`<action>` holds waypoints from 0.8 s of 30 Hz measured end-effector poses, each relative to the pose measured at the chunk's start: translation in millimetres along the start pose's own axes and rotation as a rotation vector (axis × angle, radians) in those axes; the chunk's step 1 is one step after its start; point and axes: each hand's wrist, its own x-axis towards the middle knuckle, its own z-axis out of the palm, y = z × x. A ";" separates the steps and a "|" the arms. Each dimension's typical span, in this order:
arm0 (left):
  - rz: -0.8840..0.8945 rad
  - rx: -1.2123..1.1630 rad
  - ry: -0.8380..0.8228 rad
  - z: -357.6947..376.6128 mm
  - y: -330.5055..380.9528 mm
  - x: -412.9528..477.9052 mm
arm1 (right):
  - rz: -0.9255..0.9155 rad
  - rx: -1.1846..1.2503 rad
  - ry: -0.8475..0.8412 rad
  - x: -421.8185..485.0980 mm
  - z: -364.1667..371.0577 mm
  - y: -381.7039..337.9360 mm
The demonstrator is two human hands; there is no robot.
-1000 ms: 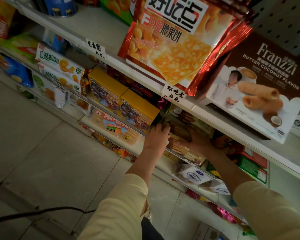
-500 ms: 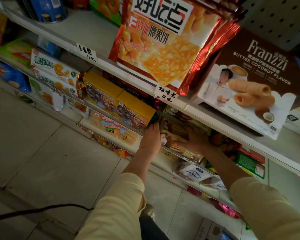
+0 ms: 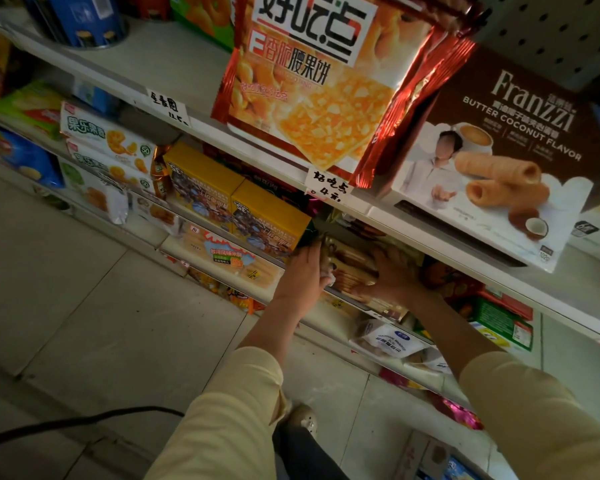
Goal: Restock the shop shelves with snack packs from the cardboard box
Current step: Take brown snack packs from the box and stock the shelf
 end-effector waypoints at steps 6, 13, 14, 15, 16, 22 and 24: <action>0.149 0.226 0.092 3.0 6.6 2.6 | 0.023 0.073 -0.001 -5.5 3.1 -4.2; 0.077 0.267 0.227 9.4 18.0 19.2 | 0.013 -0.017 0.162 -0.3 -5.2 -7.5; 0.059 0.247 0.232 8.2 21.4 18.8 | 0.017 -0.024 0.177 2.2 -7.3 -8.1; 0.046 0.234 0.234 8.4 23.4 18.8 | 0.018 -0.028 0.190 5.4 -9.4 -8.1; 0.046 0.210 0.193 8.2 25.5 18.4 | 0.016 -0.031 0.195 7.8 -11.4 -8.6; 0.154 0.069 -0.178 27.6 23.0 24.4 | 0.028 -0.076 0.261 11.8 -7.5 -7.0; 0.152 0.075 -0.186 28.7 23.8 27.5 | 0.051 -0.192 0.290 6.9 -1.6 -8.3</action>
